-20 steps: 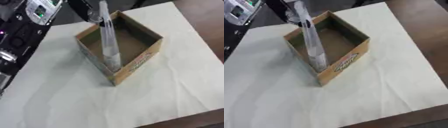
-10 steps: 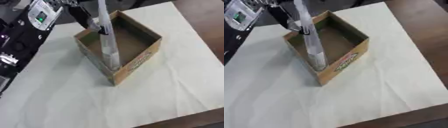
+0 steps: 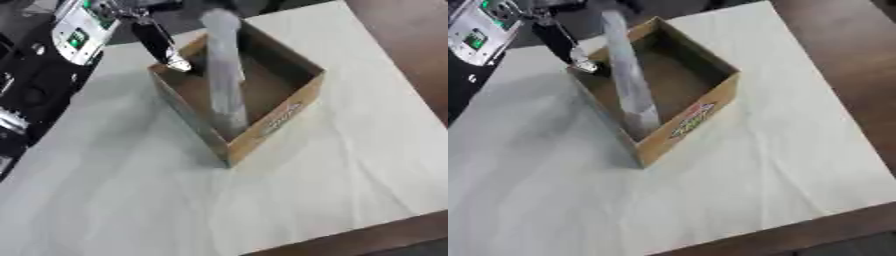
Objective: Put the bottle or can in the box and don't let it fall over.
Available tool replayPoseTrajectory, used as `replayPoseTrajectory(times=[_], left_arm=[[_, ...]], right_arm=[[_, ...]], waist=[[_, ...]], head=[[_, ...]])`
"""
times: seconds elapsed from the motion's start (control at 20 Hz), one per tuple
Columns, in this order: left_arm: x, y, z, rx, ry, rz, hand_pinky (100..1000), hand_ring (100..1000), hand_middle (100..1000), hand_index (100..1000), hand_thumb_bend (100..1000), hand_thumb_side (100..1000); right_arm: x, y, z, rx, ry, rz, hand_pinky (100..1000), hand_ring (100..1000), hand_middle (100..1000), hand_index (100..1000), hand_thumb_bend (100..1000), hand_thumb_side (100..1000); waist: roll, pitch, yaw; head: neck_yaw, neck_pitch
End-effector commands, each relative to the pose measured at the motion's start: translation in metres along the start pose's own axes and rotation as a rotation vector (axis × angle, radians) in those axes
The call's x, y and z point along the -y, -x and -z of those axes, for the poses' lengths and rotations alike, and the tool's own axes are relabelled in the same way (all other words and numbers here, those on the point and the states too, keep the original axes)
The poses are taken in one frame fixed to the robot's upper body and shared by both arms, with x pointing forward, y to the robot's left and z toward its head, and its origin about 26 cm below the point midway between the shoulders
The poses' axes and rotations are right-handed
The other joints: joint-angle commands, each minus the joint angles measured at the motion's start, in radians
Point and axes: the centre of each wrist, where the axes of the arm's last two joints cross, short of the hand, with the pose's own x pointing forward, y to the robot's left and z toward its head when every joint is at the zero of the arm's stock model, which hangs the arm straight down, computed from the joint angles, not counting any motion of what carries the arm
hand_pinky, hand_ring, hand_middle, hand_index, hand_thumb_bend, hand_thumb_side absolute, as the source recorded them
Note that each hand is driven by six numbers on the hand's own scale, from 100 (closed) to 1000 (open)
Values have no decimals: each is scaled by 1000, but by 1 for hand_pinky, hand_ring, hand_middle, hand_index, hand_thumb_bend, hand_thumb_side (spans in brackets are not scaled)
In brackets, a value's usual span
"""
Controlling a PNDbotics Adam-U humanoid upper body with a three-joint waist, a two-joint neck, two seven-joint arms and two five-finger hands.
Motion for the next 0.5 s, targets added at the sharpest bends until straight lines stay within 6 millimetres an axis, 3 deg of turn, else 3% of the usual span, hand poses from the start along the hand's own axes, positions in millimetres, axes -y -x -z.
replayPoseTrajectory(times=[0.05, 0.4, 0.5], left_arm=[[-14, 3, -16, 192, 317, 249, 914, 942, 806, 920, 573, 297], [-20, 9, -39, 144, 282, 211, 906, 938, 802, 922, 555, 319], [-23, 11, -47, 127, 257, 190, 898, 933, 795, 917, 500, 352]], right_arm=[[4, -7, 4, 19, -4, -14, 730, 1000, 895, 982, 100, 465], [6, -7, 2, 13, -1, -17, 730, 1000, 894, 980, 100, 453], [7, -7, 2, 11, 1, -20, 729, 1000, 893, 979, 100, 447]], waist=[[-14, -31, 4], [-26, -48, 18], [-30, -53, 23]], head=[[-7, 9], [-23, 14], [-33, 17]])
